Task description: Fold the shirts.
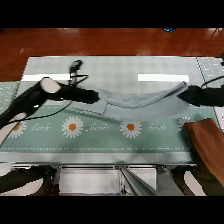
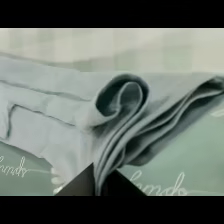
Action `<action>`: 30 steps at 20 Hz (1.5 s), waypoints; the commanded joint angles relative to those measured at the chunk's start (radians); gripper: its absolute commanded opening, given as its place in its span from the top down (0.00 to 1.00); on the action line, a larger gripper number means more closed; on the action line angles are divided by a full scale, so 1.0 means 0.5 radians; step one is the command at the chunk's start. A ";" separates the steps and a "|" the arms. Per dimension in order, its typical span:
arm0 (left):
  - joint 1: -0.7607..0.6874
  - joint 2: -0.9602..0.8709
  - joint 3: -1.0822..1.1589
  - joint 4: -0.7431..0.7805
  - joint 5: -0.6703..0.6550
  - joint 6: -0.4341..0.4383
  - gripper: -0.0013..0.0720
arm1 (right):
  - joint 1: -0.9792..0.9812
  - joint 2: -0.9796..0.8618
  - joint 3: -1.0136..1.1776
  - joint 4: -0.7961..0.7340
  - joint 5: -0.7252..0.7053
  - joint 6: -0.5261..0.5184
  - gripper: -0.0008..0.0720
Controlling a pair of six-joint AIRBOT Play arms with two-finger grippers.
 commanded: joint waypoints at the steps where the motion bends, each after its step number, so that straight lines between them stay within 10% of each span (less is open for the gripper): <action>1: -0.440 -0.500 0.441 -0.072 -0.076 -0.060 0.96 | 0.003 0.467 -0.124 -0.038 0.137 0.160 0.95; 12: -1.012 -1.338 1.408 -0.069 -0.631 -0.375 0.96 | 0.003 0.593 -0.124 0.098 0.239 0.121 0.95; 21: 0.035 -0.639 1.263 0.276 -0.916 -0.314 0.96 | 0.403 0.301 -0.117 0.443 -0.085 0.051 0.95; 30: 1.089 0.855 -0.029 0.320 -0.729 -0.111 0.96 | 1.457 -1.167 0.739 0.534 -0.846 0.067 0.95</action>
